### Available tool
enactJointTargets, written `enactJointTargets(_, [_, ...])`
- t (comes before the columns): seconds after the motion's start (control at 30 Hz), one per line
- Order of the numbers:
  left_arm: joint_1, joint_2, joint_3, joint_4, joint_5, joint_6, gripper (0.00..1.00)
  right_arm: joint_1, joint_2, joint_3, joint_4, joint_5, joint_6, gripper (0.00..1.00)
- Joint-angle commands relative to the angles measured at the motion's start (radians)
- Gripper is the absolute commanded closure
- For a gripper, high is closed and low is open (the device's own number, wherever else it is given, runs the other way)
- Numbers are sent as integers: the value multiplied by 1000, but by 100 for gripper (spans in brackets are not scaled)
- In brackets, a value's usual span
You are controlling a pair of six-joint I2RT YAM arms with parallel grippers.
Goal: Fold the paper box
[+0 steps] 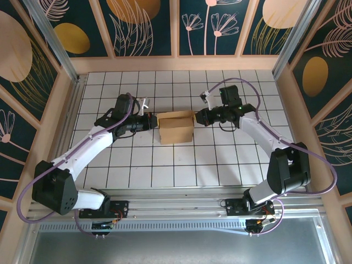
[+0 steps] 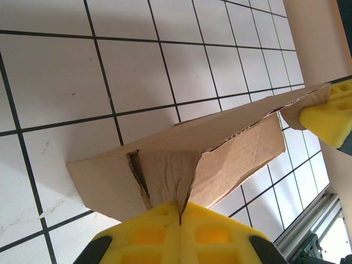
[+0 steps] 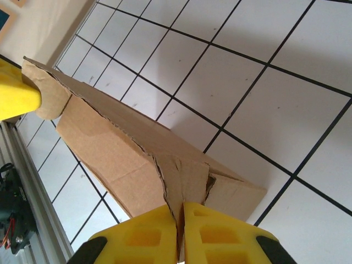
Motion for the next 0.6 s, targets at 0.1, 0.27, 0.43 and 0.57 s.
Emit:
enactJointTargets(0.1, [-3,18,-28,20,7,-22,95,17,-52,-26,56,14,85,89])
enactJointTargets(0.27, [-4,14,-41,34,16,-29,95,30,-35,-16,55,30,127,88])
enactJointTargets(0.43, [-4,7,-70,40,22,-36,96,44,-17,-7,70,37,205,89])
enactJointTargets(0.57, [-4,7,-71,40,19,-36,96,54,-21,-14,86,41,241,89])
